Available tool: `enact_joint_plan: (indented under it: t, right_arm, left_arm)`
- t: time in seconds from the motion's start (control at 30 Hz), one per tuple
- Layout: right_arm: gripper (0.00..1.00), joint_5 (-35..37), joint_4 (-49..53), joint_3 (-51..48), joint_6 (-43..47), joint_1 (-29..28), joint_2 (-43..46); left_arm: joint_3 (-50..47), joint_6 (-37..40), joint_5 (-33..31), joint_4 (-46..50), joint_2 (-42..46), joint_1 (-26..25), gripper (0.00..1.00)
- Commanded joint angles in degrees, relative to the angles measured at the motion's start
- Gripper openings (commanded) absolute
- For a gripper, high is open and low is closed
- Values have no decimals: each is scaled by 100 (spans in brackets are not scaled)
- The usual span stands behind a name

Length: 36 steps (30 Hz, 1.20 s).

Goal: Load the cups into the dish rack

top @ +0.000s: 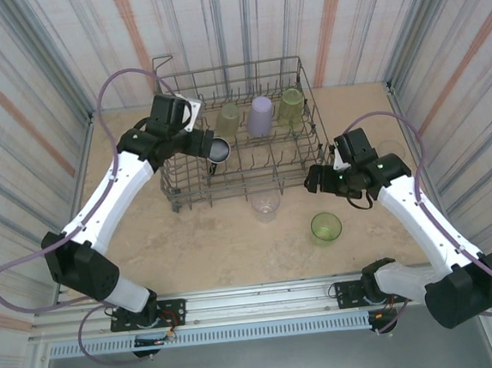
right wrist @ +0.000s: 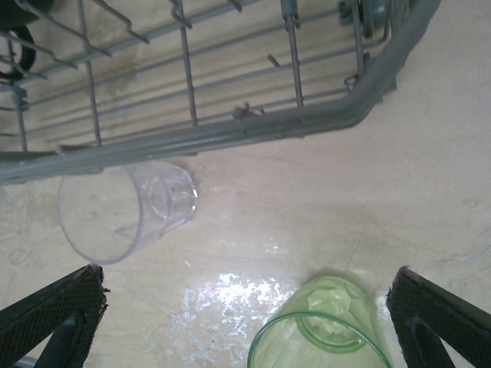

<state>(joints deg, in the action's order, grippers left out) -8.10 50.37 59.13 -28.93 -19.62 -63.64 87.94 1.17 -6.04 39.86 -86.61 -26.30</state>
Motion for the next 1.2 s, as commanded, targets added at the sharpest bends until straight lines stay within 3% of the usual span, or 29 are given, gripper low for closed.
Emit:
enact_joint_plan:
  t: [0.0,0.27,0.73,1.17]
  right_arm:
    - [99,150,120,-201,-327,-111,160]
    - [95,226,225,-561,-615,-383,258]
    - [72,199,255,-988,-1291,-1052,202]
    - [57,186,40,-1214,-1467,-1147,-90]
  left_arm:
    - [-189,188,-107,-239,344,4,99]
    - [-249,235,-185,-274,416,-14,99]
    - [-234,285,-317,-207,355,-87,99]
    - [-172,311,-368,-127,271,-112,99]
